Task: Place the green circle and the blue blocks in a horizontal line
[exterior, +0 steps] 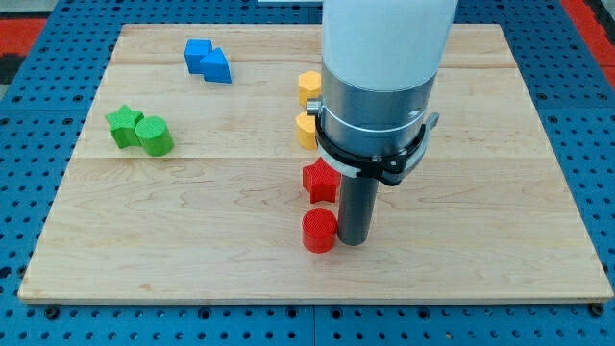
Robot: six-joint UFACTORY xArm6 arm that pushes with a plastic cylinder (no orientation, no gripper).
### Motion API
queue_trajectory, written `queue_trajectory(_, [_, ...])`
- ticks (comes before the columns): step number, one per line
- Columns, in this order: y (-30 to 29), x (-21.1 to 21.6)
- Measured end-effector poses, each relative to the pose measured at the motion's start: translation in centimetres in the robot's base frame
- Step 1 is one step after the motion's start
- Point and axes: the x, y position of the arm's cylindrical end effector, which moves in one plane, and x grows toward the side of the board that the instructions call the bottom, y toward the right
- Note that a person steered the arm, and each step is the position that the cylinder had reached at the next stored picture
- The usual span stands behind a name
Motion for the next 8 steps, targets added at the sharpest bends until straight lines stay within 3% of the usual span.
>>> queue_trajectory(1, [1.4,1.7])
queue_trajectory(2, [-0.1,6.1])
queue_trajectory(4, [-15.7,6.7])
queue_trajectory(6, [-17.9,6.6])
queue_trajectory(8, [-21.9,-2.6])
